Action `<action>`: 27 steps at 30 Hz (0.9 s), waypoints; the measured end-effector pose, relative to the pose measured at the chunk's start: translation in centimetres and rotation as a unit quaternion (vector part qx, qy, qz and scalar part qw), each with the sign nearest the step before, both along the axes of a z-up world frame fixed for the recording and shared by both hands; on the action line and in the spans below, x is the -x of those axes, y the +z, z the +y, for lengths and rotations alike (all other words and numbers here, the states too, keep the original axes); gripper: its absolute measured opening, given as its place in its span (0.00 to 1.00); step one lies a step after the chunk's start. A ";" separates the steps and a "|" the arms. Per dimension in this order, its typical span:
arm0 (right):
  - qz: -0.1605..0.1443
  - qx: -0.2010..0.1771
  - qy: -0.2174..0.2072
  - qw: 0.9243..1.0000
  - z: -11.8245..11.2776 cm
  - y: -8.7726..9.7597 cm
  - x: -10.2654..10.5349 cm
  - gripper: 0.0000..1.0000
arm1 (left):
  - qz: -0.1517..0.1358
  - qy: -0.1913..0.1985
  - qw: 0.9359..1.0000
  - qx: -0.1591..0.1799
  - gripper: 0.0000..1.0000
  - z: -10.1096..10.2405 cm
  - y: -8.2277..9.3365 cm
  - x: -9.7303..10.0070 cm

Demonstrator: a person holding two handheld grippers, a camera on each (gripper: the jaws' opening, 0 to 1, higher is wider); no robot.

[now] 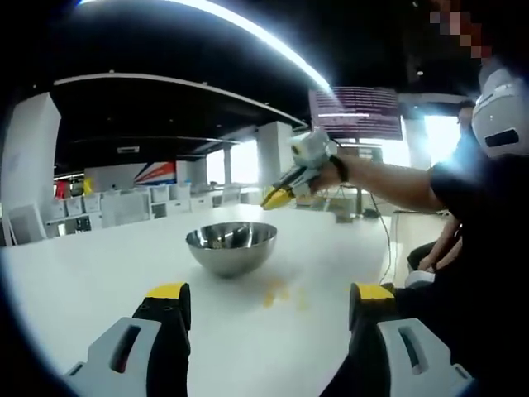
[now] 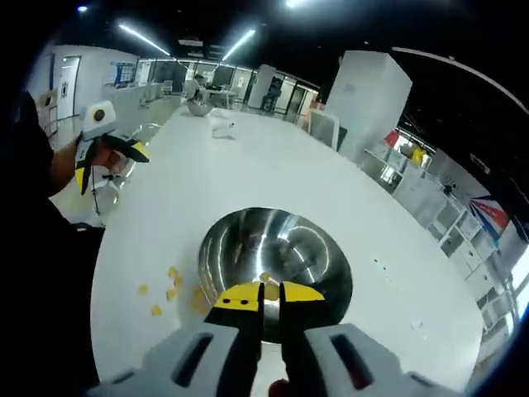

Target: Pick up the QQ candy scattered on the table and place it into the stainless steel bowl on the table

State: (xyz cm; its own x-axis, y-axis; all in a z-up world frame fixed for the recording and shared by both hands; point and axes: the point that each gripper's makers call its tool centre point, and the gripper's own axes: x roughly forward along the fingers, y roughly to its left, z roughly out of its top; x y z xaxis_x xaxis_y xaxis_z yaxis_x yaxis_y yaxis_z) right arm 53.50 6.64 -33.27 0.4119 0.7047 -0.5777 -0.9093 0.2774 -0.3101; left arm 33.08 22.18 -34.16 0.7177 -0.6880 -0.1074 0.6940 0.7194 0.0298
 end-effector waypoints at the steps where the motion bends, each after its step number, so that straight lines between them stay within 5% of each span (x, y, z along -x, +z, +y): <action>1: 0.008 0.012 0.000 1.000 0.3 -0.5 -0.6 0.09 | 0.001 0.001 1.000 0.001 0.79 0.0 -0.1 0.0; 10: 0.028 0.094 0.000 0.995 1.1 -3.1 -3.0 0.09 | 0.003 0.003 1.000 0.002 0.79 0.4 -0.2 0.1; 20: 0.033 0.115 0.011 0.993 1.3 -3.3 -2.1 0.10 | 0.002 0.007 1.000 0.006 0.79 0.9 -0.3 0.2; 24: 0.037 0.110 0.006 0.993 1.1 -3.2 -1.2 0.27 | 0.001 0.006 1.000 0.006 0.79 0.8 -0.3 0.2; 27: 0.033 0.112 0.006 0.993 1.0 -3.0 -0.8 0.27 | 0.000 0.008 1.000 0.007 0.78 0.9 -0.2 0.2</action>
State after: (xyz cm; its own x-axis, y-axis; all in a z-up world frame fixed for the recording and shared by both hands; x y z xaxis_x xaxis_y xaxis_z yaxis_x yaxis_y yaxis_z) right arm 54.26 7.62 -36.27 0.3599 0.5606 -0.7458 -0.9327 0.1968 -0.3021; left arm 32.92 23.10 -34.32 0.7286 -0.6779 -0.0981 0.6824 0.7307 0.0188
